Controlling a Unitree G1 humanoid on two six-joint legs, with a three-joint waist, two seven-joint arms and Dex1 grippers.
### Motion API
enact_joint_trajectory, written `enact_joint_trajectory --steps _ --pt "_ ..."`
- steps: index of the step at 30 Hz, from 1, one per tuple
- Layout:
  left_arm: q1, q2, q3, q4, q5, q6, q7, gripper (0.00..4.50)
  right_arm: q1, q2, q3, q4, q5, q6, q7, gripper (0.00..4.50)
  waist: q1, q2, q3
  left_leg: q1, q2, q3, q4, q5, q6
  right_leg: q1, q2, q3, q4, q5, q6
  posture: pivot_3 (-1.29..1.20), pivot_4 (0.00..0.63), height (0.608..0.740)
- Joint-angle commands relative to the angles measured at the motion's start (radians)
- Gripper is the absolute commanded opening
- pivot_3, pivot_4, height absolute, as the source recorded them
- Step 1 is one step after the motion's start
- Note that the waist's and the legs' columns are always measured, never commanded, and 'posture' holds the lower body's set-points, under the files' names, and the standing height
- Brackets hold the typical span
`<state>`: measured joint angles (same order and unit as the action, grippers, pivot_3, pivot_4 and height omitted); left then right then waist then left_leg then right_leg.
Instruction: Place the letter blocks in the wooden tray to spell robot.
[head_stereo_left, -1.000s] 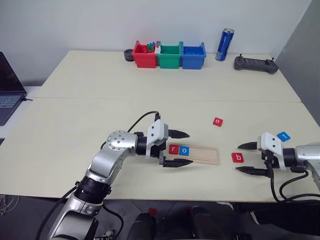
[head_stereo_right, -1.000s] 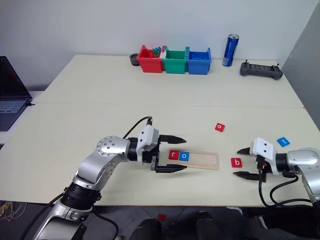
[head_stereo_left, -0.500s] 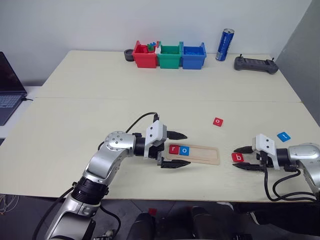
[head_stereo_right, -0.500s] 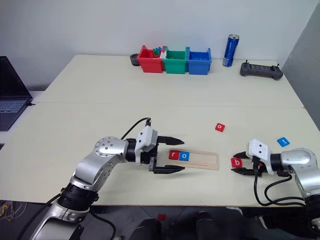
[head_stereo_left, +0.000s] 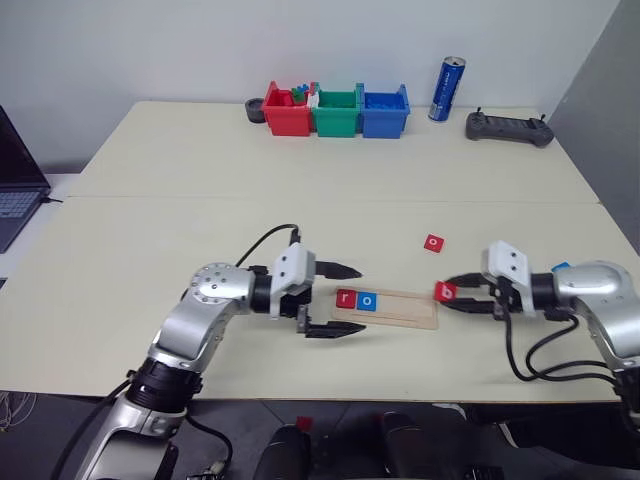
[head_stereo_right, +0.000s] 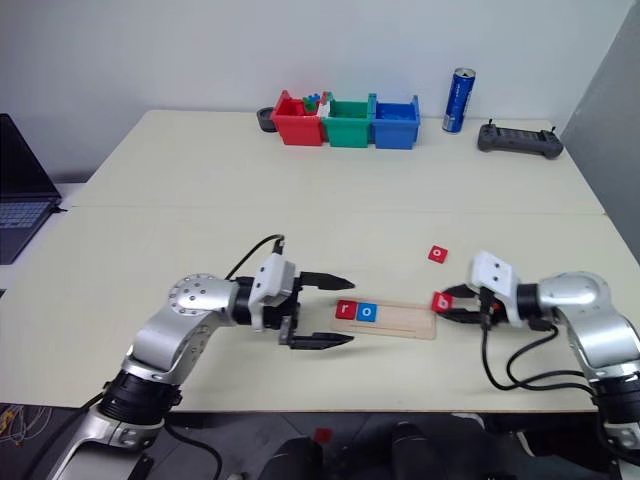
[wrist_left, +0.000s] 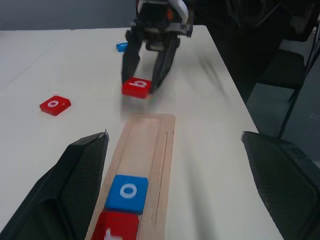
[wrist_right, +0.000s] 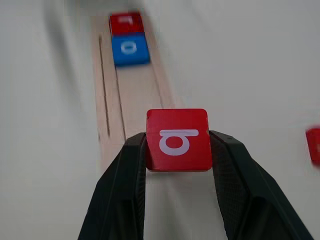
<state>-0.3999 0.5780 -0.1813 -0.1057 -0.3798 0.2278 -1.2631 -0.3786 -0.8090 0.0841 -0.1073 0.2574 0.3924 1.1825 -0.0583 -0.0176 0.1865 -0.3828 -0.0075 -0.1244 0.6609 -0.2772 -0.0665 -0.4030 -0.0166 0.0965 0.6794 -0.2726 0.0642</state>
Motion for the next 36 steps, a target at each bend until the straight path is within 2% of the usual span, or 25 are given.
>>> enact_joint_trajectory --steps 1,7,21,36 --pt "0.003 0.042 0.059 0.007 -0.031 -0.032 -0.04 4.5 -0.049 0.047 0.033 -0.075 0.023 0.107 -0.057 1.46 0.002 0.0 0.0 0.0 0.0 0.0 0.0 0.0 0.0 0.0 0.0 0.0 0.0 0.0 0.0 0.0 0.15 0.74" --pt "0.017 0.056 0.064 0.018 -0.018 -0.056 -0.039 4.5 -0.071 0.123 0.127 -0.04 -0.043 0.113 -0.112 1.46 0.014 0.0 0.0 -0.002 -0.001 -0.001 0.0 0.0 0.0 0.0 -0.001 -0.001 -0.001 0.0 0.0 0.0 0.15 0.74" --pt "0.011 0.011 0.032 0.004 0.0 -0.057 0.009 4.5 -0.073 0.109 0.179 -0.058 -0.059 0.128 -0.097 1.46 0.011 0.0 0.0 -0.002 -0.001 -0.001 0.0 0.0 0.0 -0.001 -0.001 -0.001 0.0 0.0 0.0 0.0 0.15 0.74" --pt "0.029 0.026 0.04 -0.037 0.0 -0.039 0.022 4.5 -0.101 0.133 0.213 -0.002 -0.086 0.087 -0.078 1.46 0.005 0.0 0.0 -0.002 -0.001 -0.001 0.0 0.0 0.0 -0.001 -0.001 -0.002 0.0 0.0 0.0 0.0 0.15 0.74"
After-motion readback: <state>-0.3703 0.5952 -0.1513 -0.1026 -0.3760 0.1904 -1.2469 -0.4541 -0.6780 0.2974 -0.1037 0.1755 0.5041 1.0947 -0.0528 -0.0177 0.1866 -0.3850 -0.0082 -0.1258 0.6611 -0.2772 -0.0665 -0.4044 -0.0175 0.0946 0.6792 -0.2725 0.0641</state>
